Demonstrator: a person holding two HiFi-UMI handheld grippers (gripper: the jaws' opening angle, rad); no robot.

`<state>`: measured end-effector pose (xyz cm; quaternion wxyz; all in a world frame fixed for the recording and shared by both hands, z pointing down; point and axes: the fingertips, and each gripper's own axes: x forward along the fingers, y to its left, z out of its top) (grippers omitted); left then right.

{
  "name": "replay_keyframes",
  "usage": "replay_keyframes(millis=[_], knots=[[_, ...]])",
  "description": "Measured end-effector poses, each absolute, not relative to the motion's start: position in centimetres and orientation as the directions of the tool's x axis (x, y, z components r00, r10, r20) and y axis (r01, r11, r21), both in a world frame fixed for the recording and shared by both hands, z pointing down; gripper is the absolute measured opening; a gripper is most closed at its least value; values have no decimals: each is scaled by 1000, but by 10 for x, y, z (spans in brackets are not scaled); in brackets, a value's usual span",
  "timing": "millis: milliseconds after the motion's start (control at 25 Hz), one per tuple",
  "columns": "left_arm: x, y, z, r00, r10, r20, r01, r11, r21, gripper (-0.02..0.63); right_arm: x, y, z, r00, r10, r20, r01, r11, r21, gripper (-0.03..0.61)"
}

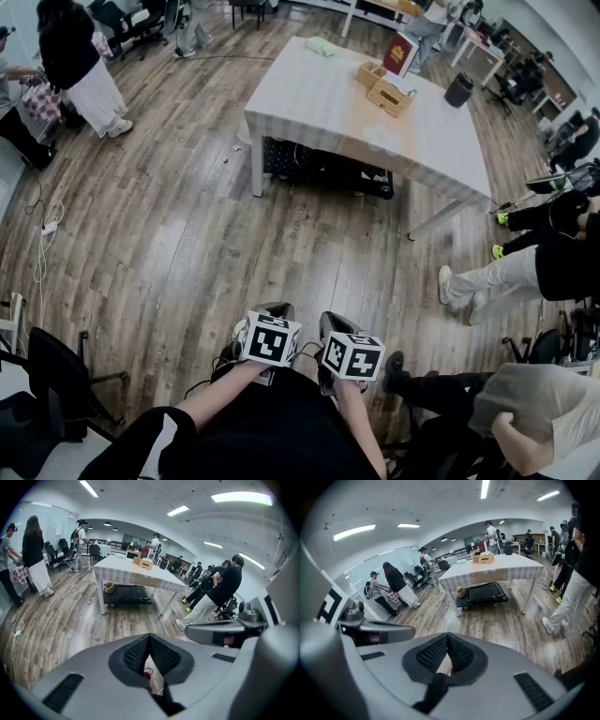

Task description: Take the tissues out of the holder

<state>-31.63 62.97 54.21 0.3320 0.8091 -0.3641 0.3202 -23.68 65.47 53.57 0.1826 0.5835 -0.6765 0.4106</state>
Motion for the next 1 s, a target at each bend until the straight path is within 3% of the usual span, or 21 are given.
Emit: replay_keyframes(millis=[520, 1000], knots=[[-302, 640, 543, 518, -370, 771, -795, -541, 274, -2, -215, 670, 536, -218, -655, 724, -934, -74, -349, 12], [-317, 645, 545, 480, -404, 779, -823, -514, 241, -2, -252, 669, 539, -380, -673, 634, -886, 68, -459, 15]])
